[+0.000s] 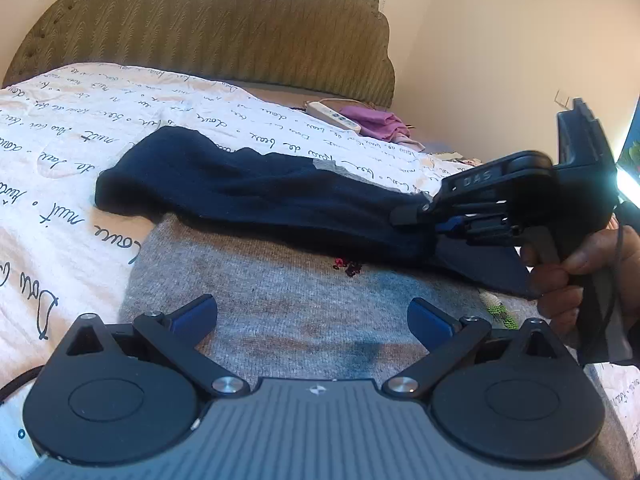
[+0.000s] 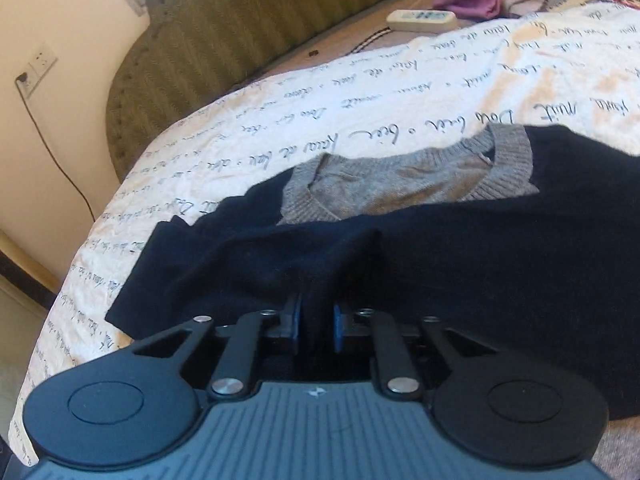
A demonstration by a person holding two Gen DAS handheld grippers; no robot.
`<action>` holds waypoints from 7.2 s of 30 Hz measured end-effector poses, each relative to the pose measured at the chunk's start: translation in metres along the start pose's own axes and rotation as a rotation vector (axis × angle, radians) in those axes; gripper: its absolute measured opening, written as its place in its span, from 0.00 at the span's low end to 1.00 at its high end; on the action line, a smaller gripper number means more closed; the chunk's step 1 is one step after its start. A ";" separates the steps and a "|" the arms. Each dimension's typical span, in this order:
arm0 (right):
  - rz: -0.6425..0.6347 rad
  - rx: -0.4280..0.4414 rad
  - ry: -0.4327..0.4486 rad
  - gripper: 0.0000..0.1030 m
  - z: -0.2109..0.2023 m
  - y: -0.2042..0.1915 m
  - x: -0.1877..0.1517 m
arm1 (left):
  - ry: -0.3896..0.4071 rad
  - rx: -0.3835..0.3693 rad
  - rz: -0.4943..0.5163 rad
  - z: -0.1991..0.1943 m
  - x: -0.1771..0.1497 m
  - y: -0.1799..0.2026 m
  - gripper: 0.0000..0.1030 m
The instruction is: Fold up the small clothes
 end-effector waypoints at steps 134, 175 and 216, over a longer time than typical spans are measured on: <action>0.165 -0.234 0.152 0.89 -0.317 0.076 -0.323 | -0.294 -0.105 -0.200 -0.215 -0.127 -0.045 0.90; 0.470 0.128 -0.069 0.10 -0.321 0.117 -0.337 | -0.436 -0.113 -0.030 -0.233 -0.108 -0.074 0.25; -0.101 -0.345 0.169 0.44 -0.133 0.119 -0.099 | -0.140 0.316 0.357 0.042 0.010 -0.020 0.90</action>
Point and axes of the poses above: each gripper's, at about its wrist camera, not at the fingertips, and z roughly the way its jaws point, y to its right, x to its top, the point moved 9 cm from there along z, roughly the way its jaws point, and after that the axes turned 1 degree about -y, right-handed, at the moved point
